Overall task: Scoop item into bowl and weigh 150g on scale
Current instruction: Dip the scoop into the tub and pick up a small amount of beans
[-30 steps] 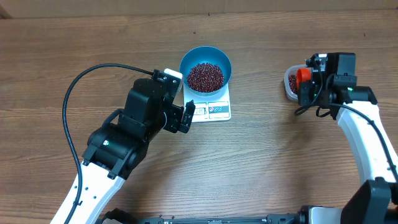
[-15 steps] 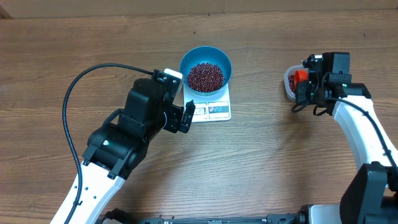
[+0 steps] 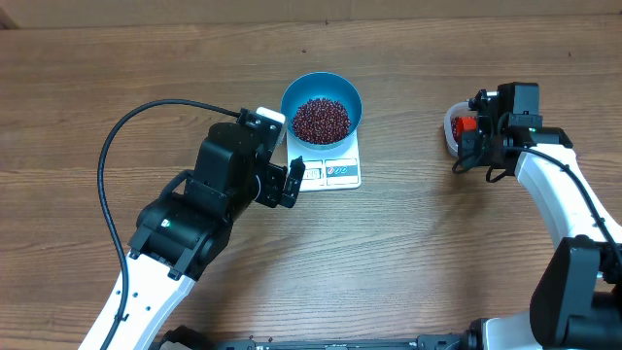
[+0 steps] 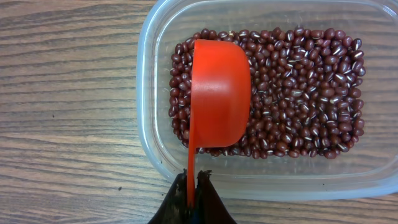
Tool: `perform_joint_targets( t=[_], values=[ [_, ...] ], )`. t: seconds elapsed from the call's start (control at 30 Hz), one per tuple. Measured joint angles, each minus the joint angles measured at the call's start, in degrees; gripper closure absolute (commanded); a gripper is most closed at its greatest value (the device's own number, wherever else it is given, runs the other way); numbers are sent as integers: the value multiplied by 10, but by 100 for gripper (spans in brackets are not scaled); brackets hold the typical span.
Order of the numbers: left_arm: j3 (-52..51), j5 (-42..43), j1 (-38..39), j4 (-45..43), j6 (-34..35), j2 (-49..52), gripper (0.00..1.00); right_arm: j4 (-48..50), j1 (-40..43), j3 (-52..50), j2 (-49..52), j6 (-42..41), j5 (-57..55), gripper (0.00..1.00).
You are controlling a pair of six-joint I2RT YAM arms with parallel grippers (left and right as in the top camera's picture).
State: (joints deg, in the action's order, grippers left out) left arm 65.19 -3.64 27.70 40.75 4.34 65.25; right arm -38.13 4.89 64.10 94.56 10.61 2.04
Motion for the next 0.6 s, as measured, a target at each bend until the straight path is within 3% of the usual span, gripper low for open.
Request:
perform_joint_targets(
  t=[0.6],
  values=[
    [0, 0, 0, 0, 0, 0, 1, -9, 0, 0, -69, 0, -36, 96]
  ],
)
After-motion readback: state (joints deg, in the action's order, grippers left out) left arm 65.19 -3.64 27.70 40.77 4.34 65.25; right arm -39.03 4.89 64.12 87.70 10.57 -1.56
